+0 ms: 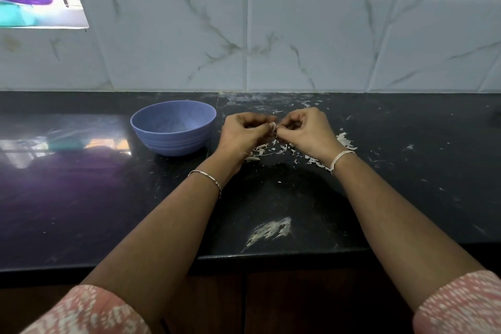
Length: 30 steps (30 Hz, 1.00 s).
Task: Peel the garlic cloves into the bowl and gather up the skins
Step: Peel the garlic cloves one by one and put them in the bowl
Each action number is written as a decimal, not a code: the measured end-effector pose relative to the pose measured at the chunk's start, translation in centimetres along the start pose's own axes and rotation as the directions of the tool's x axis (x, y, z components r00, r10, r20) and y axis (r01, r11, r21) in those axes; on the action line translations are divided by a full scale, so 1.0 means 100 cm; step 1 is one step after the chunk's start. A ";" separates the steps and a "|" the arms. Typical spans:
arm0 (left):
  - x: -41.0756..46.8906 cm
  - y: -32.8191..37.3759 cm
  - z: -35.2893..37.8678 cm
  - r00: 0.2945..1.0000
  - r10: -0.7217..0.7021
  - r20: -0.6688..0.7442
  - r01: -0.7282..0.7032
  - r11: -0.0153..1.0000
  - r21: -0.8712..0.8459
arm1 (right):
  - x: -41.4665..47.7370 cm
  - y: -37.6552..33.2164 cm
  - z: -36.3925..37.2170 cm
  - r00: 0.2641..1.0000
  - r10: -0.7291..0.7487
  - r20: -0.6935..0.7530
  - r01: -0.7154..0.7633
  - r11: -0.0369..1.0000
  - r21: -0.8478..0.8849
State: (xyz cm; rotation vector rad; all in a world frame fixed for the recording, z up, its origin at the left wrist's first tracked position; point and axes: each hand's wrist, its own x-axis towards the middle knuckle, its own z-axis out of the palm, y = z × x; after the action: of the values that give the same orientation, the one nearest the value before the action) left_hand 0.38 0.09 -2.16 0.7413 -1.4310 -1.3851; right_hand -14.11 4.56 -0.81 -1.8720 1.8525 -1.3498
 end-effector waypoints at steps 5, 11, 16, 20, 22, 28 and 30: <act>0.001 0.000 0.000 1.000 -0.013 0.014 0.014 0.999 -0.039 | 0.001 0.001 0.001 0.999 0.028 -0.018 -0.027 0.998 0.061; 0.002 -0.001 0.000 0.999 -0.024 0.023 0.025 0.997 -0.066 | 0.003 0.002 0.001 0.998 0.032 -0.060 -0.024 0.992 0.125; 0.001 -0.002 0.000 0.999 -0.028 0.017 0.029 0.999 -0.023 | 0.003 0.003 0.000 0.998 -0.011 -0.058 0.014 0.998 0.056; 0.000 -0.001 -0.001 0.999 -0.033 0.002 0.033 0.999 -0.018 | 0.003 0.004 0.001 0.999 -0.001 -0.042 0.004 0.998 0.064; -0.001 0.000 -0.001 0.999 -0.036 -0.002 0.036 0.999 -0.027 | 0.003 0.004 0.002 0.999 0.010 -0.041 -0.007 0.998 0.069; -0.002 0.001 -0.002 1.000 -0.026 0.004 0.026 1.000 -0.003 | 0.003 0.004 0.001 0.999 -0.001 -0.039 0.002 0.999 0.035; -0.003 0.002 -0.001 1.000 -0.024 0.003 0.024 1.000 -0.001 | 0.003 0.004 0.002 0.999 -0.003 -0.040 0.004 1.000 0.025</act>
State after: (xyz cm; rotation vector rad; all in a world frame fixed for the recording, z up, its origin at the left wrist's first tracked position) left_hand 0.63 0.31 -2.08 0.7586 -1.4278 -1.4050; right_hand -14.34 4.11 -1.06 -1.8500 1.8427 -1.4157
